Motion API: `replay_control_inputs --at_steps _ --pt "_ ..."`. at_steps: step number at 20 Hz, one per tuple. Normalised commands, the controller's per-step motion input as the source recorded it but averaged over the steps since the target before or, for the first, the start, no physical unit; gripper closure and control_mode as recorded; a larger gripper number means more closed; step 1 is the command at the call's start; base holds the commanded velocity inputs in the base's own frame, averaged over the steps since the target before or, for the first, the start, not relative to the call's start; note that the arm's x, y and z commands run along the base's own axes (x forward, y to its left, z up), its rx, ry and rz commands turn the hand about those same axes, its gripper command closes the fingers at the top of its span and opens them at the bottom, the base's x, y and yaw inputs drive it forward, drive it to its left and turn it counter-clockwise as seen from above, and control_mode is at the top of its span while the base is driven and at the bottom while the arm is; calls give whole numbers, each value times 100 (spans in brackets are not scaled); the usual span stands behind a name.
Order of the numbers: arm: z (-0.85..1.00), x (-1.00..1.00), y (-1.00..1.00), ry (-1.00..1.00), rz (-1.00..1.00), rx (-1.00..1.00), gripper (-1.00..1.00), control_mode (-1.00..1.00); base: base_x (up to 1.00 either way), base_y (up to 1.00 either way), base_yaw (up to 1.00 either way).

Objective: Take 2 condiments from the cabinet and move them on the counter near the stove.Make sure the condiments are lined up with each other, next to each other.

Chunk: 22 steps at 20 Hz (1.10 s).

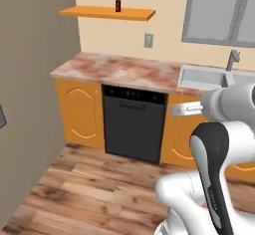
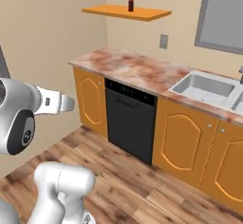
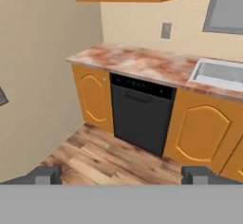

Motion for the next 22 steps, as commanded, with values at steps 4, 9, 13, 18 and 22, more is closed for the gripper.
replay_control_inputs --at_steps 4,9,13,18,22 --pt "0 0 0 0 0 0 -100 100 49 24 -51" --pt "0 0 0 0 0 0 -100 100 55 58 -45" --pt "0 0 0 0 0 0 -100 100 24 91 -27" --pt "0 0 0 0 0 0 -100 100 11 83 -15" --pt "0 0 0 0 0 0 -100 100 23 51 -12"
